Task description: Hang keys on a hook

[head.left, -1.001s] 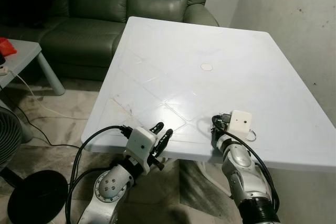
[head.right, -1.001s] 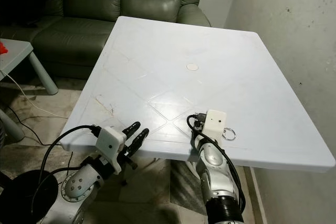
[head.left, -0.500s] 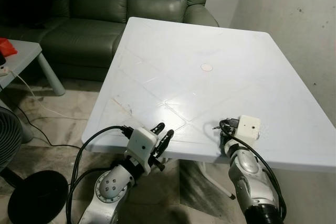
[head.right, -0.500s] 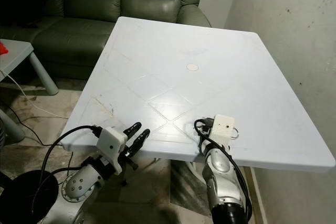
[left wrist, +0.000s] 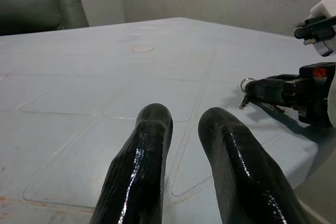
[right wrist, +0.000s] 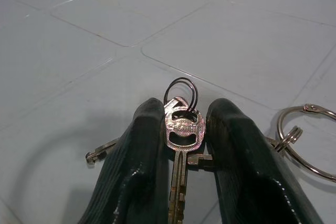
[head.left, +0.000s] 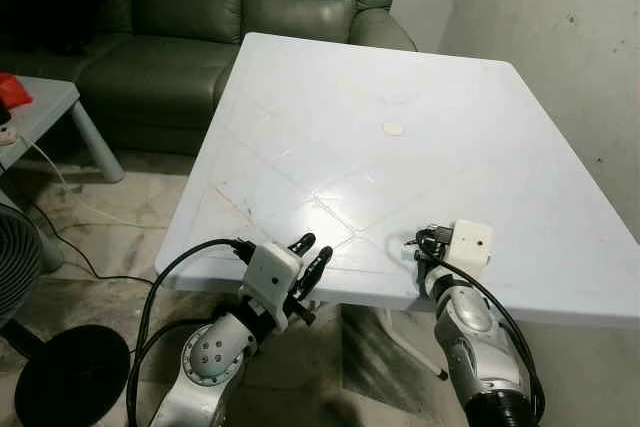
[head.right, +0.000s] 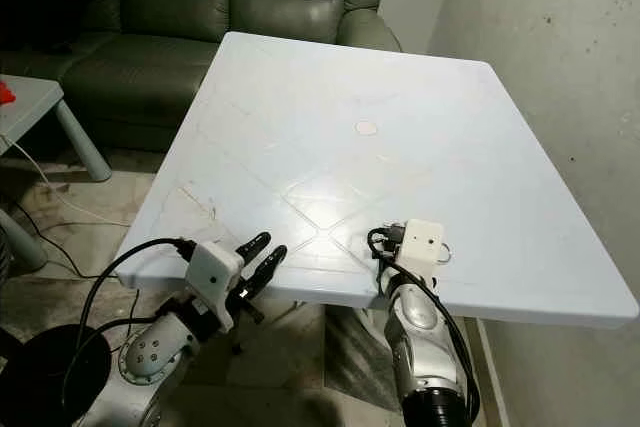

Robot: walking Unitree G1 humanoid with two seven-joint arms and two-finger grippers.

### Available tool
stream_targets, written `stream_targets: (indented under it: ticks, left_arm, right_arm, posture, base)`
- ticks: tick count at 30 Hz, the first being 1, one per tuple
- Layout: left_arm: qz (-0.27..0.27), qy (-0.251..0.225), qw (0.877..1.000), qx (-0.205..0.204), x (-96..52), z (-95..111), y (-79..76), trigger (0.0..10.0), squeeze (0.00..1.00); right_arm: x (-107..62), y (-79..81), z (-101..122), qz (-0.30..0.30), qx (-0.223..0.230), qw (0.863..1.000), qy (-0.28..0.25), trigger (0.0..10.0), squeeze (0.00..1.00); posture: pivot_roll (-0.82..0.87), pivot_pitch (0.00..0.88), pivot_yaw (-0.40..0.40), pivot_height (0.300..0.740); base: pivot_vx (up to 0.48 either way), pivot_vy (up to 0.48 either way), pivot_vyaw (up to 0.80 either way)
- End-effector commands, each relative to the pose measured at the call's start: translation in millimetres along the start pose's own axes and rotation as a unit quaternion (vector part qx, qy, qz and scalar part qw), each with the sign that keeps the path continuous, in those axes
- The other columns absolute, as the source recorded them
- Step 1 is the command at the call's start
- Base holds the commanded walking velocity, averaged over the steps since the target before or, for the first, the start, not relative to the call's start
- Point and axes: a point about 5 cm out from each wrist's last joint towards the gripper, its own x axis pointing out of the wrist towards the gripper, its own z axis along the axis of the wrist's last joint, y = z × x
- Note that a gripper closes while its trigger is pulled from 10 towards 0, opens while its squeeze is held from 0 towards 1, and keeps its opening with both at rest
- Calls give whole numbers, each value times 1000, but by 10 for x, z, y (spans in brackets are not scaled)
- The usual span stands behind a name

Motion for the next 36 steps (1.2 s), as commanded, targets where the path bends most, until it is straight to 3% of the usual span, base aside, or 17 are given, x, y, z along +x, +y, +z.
stream_targets:
  ticks: [1, 2, 6, 8, 17, 36]
  left_arm:
    - [-7, -4, 1000, 6, 15, 16, -35, 10000, 0]
    - [-7, -4, 1000, 6, 14, 15, -35, 10000, 0]
    - [-6, -4, 1000, 7, 18, 16, -35, 10000, 0]
    - [-6, -4, 1000, 7, 21, 17, -35, 10000, 0]
    - [-6, -5, 1000, 8, 30, 20, -35, 10000, 0]
    - [-1, -6, 1000, 10, 29, 27, -34, 10000, 0]
  right_arm:
    - [8, -8, 20, -2, 3, 1000, 2, 10000, 306]
    - [8, -7, 15, -2, 11, 1000, 4, 10000, 1000]
    - [8, -19, 21, -4, 11, 1000, 3, 10000, 1000]
    - [12, -28, 35, -5, 13, 1000, -1, 10000, 0]
    - [43, -15, 115, -6, 39, 999, -15, 10000, 0]
    - [102, 73, 124, 6, 36, 999, -6, 10000, 0]
  posture:
    - [-14, 44, -66, 740]
    - [-14, 44, -66, 740]
    - [-14, 44, -67, 740]
    - [-16, 45, -65, 740]
    - [-15, 45, -64, 740]
    - [-6, 53, -68, 740]
  base:
    - [0, 0, 0]
    - [0, 0, 0]
    - [0, 0, 0]
    - [0, 0, 0]
    - [0, 0, 0]
    - [0, 0, 0]
